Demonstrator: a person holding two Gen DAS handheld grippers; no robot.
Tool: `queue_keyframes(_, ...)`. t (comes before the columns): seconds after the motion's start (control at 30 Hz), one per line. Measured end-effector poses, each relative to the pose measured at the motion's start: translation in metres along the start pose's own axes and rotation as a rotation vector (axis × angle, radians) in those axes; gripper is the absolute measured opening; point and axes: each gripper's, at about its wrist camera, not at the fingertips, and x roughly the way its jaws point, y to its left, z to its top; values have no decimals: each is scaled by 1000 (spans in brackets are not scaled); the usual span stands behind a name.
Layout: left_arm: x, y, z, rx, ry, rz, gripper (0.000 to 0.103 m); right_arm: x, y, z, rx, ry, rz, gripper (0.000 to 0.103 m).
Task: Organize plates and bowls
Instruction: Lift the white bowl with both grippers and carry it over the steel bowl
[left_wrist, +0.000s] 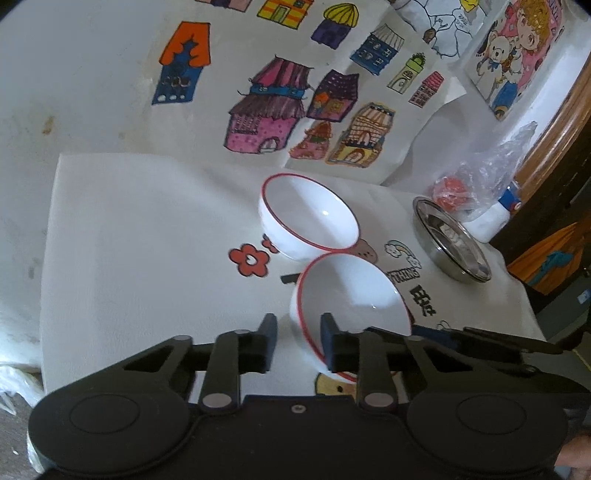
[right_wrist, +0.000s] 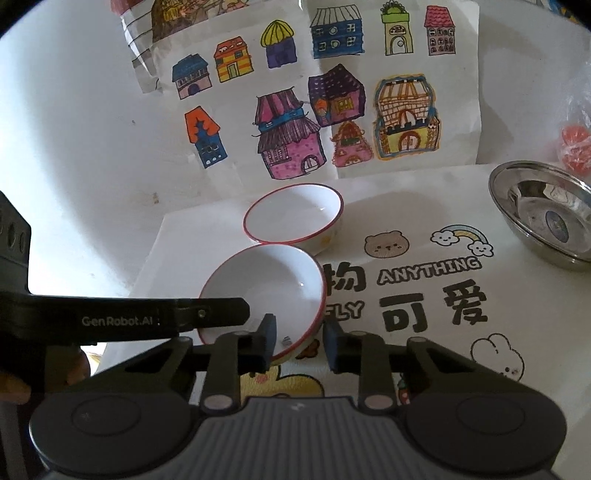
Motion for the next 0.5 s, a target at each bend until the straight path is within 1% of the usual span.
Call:
queue_keyframes(0.03, 0, -1, -1, 1, 3, -8, 19, 0, 0, 0, 5, 0, 1, 27)
queue_keyframes(0.17, -1, -5, -2, 6, -3, 10, 17, -2, -3, -1, 29, -1, 0, 23)
queue_keyframes(0.33, -9, -12, -4, 10, -9, 15, 16, -11, 1, -4, 35, -10, -17, 21)
queue_keyframes(0.5, -29, -24, -6, 28, -42, 0, 16, -36, 7, -5, 31, -50, -19, 21)
